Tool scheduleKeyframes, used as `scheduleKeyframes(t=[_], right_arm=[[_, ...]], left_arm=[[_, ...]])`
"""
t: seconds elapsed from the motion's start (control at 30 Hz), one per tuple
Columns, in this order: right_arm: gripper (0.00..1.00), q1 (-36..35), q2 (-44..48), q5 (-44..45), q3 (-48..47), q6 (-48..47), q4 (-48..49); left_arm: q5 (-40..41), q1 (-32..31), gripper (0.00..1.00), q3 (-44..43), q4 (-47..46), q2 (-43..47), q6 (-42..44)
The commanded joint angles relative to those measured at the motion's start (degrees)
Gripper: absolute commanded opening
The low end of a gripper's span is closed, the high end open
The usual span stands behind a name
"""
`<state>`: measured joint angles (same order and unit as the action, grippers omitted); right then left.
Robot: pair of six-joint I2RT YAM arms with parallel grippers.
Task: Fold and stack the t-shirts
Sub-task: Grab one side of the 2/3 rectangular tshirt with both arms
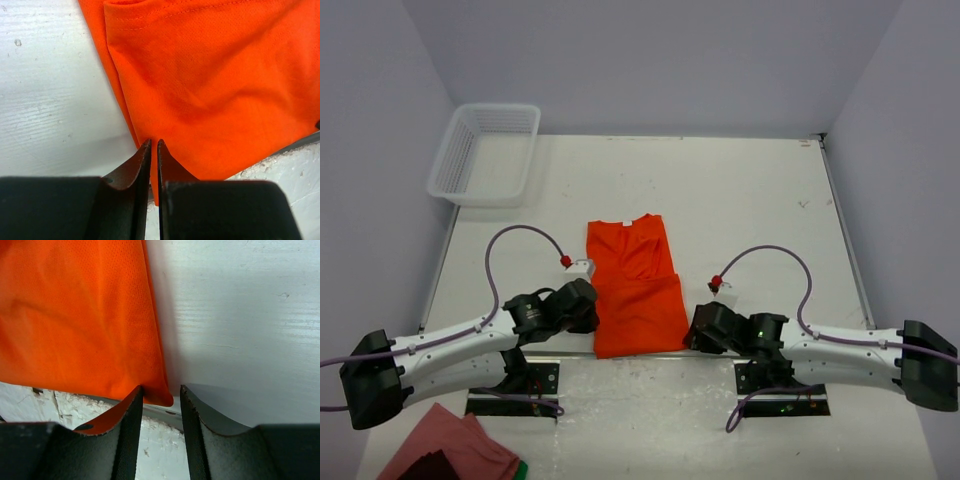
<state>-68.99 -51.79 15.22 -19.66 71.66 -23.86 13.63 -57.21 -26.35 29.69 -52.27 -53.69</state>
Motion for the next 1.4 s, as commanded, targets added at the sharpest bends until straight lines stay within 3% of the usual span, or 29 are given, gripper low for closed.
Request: scheduleKeyframes(t=[0.0,0.17,0.3,0.4,0.63,0.97,1.37], right_arm=[[0.37,-0.09,-1.03,0.16,0.50,1.38,2.58],[0.28,-0.09,-1.91,-0.72,0.85,1.55,3.99],[0.09,-0.09,-3.23,-1.60,0.76,0.94,5.66],[0.00,-0.09,-5.24,-1.86,0.06,0.24,6.45],[0.00,-0.09,-9.12,-2.65,-2.92,-2.31,7.68],[0.00,-0.09,-9.38,-2.66,-2.75,-2.31,7.95],[0.00,-0.09,-6.05,-2.74,-1.44,-2.23,6.90]], left_arm=[[0.08,-0.53,0.09,-0.99,-0.43,0.06,-1.77],[1.48,-0.80,0.14,-1.42,1.77,0.85,-2.73],[3.68,-0.97,0.20,-3.00,5.54,1.21,-3.43],[5.09,-1.41,0.25,-3.97,7.65,0.94,-3.79],[3.17,-5.54,0.39,-5.20,11.09,-2.66,-7.12],[5.71,-12.66,0.40,-11.27,20.84,-3.72,-13.28],[2.72,-14.42,0.42,-4.59,16.89,-3.54,-17.15]])
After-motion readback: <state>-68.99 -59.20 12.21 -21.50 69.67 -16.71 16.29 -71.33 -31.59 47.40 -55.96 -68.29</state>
